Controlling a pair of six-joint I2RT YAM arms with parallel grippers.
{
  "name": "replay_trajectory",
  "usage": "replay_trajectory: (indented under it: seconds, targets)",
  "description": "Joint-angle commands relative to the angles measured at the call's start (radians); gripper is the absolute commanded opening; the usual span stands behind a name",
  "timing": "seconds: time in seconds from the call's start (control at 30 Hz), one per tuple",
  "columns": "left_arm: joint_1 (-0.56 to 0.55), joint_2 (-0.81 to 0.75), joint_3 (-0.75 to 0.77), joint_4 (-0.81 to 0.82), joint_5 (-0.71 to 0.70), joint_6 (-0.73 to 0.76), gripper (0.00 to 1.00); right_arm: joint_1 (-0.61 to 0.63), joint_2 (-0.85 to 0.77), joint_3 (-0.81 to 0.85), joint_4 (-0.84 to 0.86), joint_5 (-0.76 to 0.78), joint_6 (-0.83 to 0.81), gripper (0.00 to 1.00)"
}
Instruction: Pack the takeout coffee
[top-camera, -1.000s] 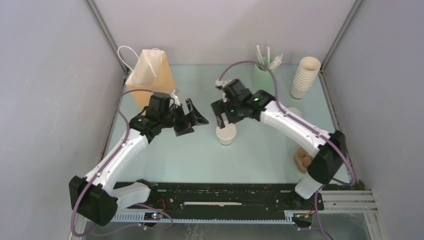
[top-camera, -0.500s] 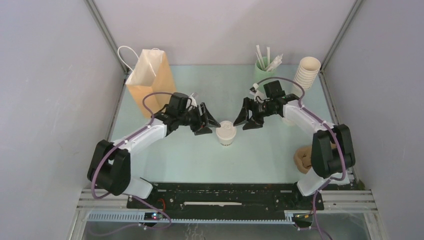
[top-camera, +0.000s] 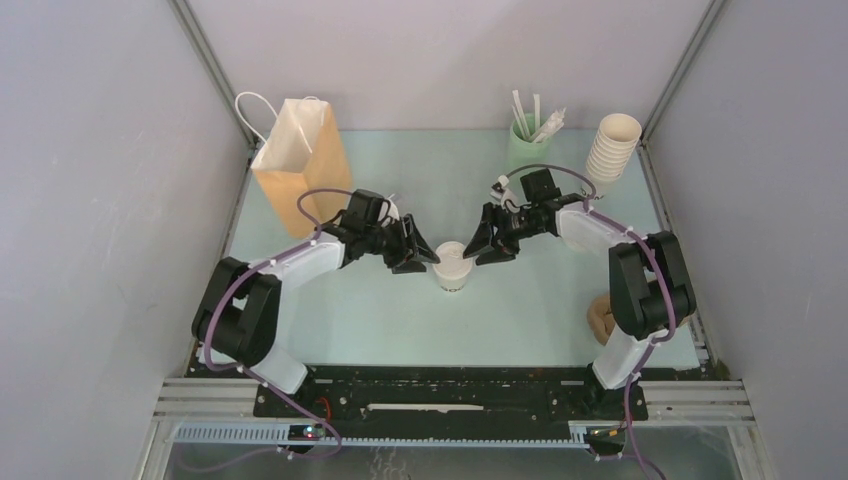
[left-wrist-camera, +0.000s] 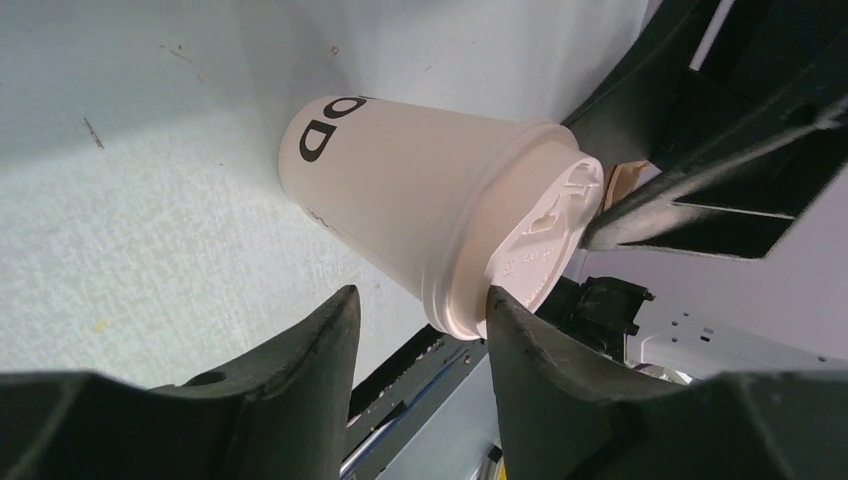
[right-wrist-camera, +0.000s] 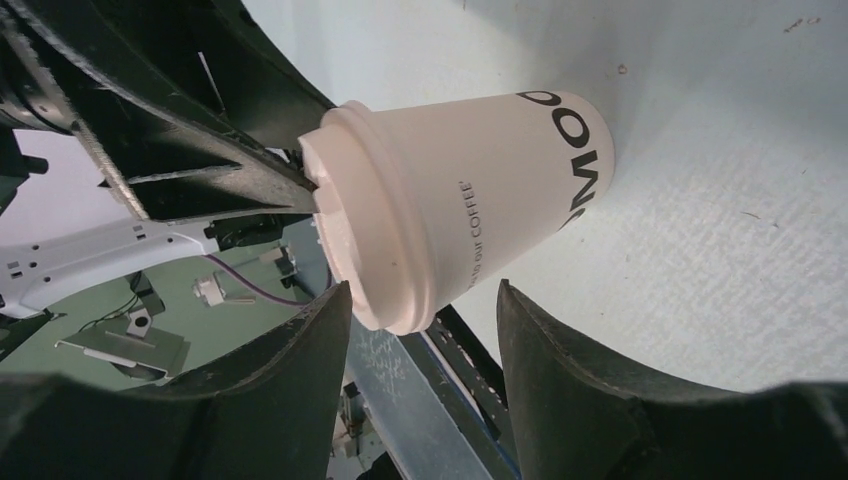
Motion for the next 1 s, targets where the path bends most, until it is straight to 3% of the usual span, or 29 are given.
replay_trajectory:
  seconds: [0.0, 0.13, 0.33, 0.4, 0.53, 0.67, 0.87, 0.97]
  targets:
    - [0.006, 0.003, -0.045, 0.039, -0.006, 0.026, 0.53, -0.003, 0.031, -0.034, 0.104, -0.018, 0.040, 0.62]
    - [0.006, 0.006, -0.080, 0.005, -0.054, 0.038, 0.48, -0.011, 0.071, -0.135, 0.221, 0.016, 0.133, 0.58]
    - [0.003, -0.015, -0.123, -0.024, -0.122, 0.075, 0.44, -0.007, 0.081, -0.306, 0.330, 0.080, 0.138, 0.60]
    - [0.002, -0.003, -0.125, -0.042, -0.126, 0.089, 0.43, -0.016, 0.061, -0.288, 0.291, 0.081, 0.142, 0.64]
    - [0.000, -0.017, -0.111, -0.042, -0.127, 0.091, 0.44, -0.037, -0.066, -0.262, 0.296, 0.025, 0.194, 0.81]
    - [0.000, -0.009, -0.066, -0.069, -0.121, 0.097, 0.44, -0.024, -0.079, -0.236, 0.306, -0.098, 0.208, 0.85]
    - [-0.001, -0.002, -0.027, -0.085, -0.117, 0.100, 0.44, 0.015, -0.037, -0.246, 0.315, -0.058, 0.188, 0.83]
    - [-0.003, -0.016, 0.005, -0.092, -0.097, 0.098, 0.49, 0.016, -0.069, -0.191, 0.208, 0.011, 0.147, 0.83]
